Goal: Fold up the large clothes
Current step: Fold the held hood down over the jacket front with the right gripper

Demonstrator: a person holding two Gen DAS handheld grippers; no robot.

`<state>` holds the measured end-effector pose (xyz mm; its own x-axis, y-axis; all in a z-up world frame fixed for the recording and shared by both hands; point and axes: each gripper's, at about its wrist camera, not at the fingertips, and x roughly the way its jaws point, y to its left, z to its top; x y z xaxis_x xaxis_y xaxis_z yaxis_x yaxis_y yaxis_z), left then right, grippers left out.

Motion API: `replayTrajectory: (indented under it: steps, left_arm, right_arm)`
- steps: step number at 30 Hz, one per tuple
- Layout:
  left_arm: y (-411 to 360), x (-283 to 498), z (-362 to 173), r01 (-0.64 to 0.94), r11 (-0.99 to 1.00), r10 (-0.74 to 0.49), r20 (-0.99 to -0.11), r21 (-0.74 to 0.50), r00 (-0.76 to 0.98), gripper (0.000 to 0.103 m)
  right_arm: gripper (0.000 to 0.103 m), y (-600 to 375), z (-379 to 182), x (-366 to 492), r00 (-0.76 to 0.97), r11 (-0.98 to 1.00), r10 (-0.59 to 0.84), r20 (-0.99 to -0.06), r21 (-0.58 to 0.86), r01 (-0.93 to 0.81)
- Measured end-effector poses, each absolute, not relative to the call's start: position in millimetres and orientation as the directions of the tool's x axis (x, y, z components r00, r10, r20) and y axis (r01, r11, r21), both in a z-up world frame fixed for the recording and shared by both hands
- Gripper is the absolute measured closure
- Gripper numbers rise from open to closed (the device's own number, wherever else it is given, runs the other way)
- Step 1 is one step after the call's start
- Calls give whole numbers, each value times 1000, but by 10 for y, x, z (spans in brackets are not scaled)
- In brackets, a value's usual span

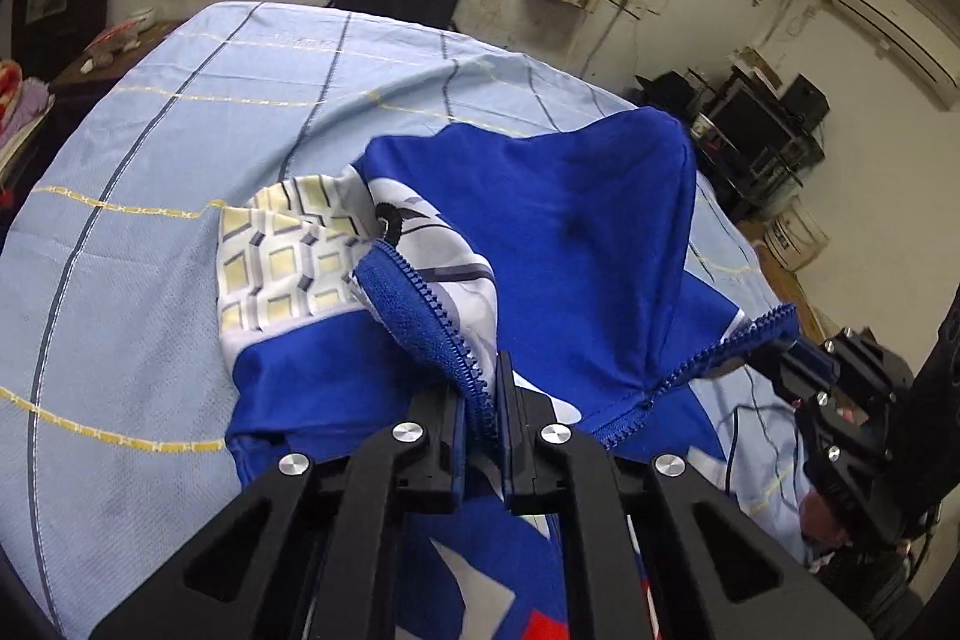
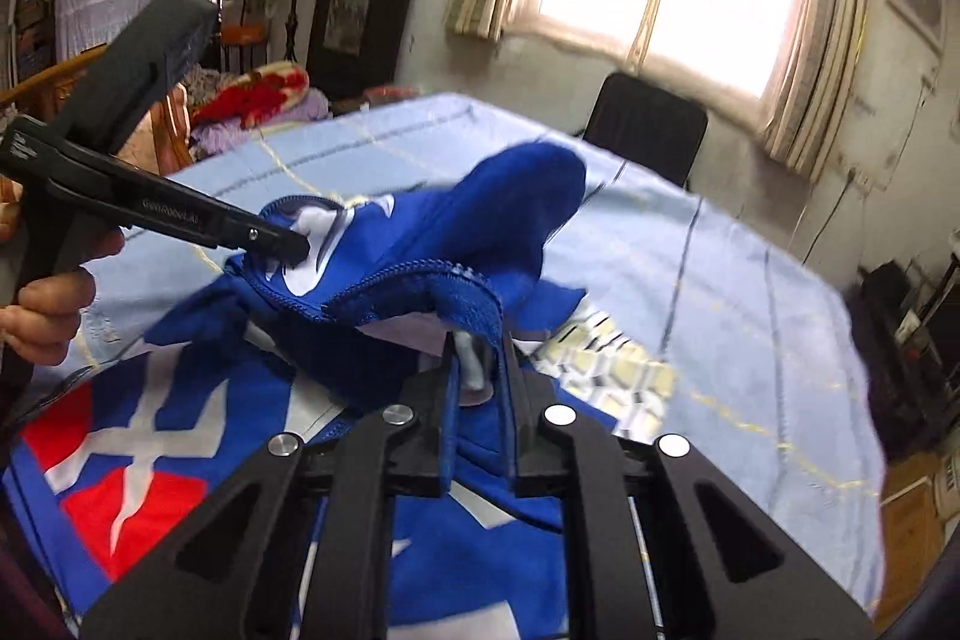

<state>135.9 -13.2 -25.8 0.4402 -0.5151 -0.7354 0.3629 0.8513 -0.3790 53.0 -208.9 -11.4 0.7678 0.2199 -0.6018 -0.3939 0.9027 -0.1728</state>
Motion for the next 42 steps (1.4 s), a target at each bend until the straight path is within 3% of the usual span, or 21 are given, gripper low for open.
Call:
replayTrajectory:
  steps: [5, 7, 9, 10, 11, 14, 15, 19, 21, 24, 30, 33, 36, 42]
  left_arm:
    - [-240, 1189, -751, 349, 880, -437, -835, -321, 335, 86]
    - [-223, 1180, -909, 325, 892, -416, -852, -315, 317, 88]
    - [-169, 1152, -861, 316, 892, -423, -847, -325, 323, 77]
    - [-138, 1133, -818, 313, 892, -424, -841, -325, 335, 63]
    - [-90, 1094, -738, 308, 899, -414, -833, -311, 367, 54]
    - [-6, 974, -505, 317, 918, -368, -813, -239, 452, 52]
    - [11, 937, -420, 316, 923, -355, -802, -219, 481, 52]
    - [-116, 1022, -159, 339, 922, -351, -768, -185, 536, 52]
    - [-283, 1109, -98, 361, 914, -366, -755, -183, 544, 52]
    - [-551, 1287, -134, 389, 908, -361, -760, -154, 541, 52]
    - [-583, 1644, -615, 311, 943, -263, -835, -116, 484, 52]
    - [-448, 1649, -689, 323, 935, -299, -821, -149, 486, 53]
    - [-422, 1619, -725, 333, 932, -305, -809, -144, 502, 53]
    - [-522, 1471, -735, 357, 933, -247, -799, -44, 548, 51]
  right_arm:
    - [92, -2114, -538, 295, 686, 885, 212, -696, -160, -437]
    - [91, -2106, -826, 333, 626, 886, 180, -759, -151, -438]
    - [88, -2149, -961, 372, 571, 896, 178, -801, -108, -430]
    - [88, -2199, -942, 375, 570, 906, 180, -802, -91, -414]
    - [84, -2263, -877, 364, 576, 913, 196, -794, -67, -403]
    - [57, -2496, -561, 281, 630, 930, 262, -731, 16, -367]
    - [54, -2568, -457, 257, 648, 934, 283, -707, 51, -353]
    - [57, -2668, -153, 398, 683, 932, 351, -641, 165, -324]
    - [70, -2559, -79, 586, 676, 923, 378, -632, 195, -333]
    - [76, -2335, -67, 850, 662, 919, 388, -641, 218, -328]
    - [76, -2313, -499, 1319, 610, 949, 314, -727, 248, -194]
    - [78, -2525, -817, 1431, 567, 957, 283, -774, 265, -116]
    - [82, -2652, -922, 1439, 575, 942, 322, -752, 317, -112]
    - [85, -2626, -932, 1407, 615, 963, 264, -743, 244, -117]
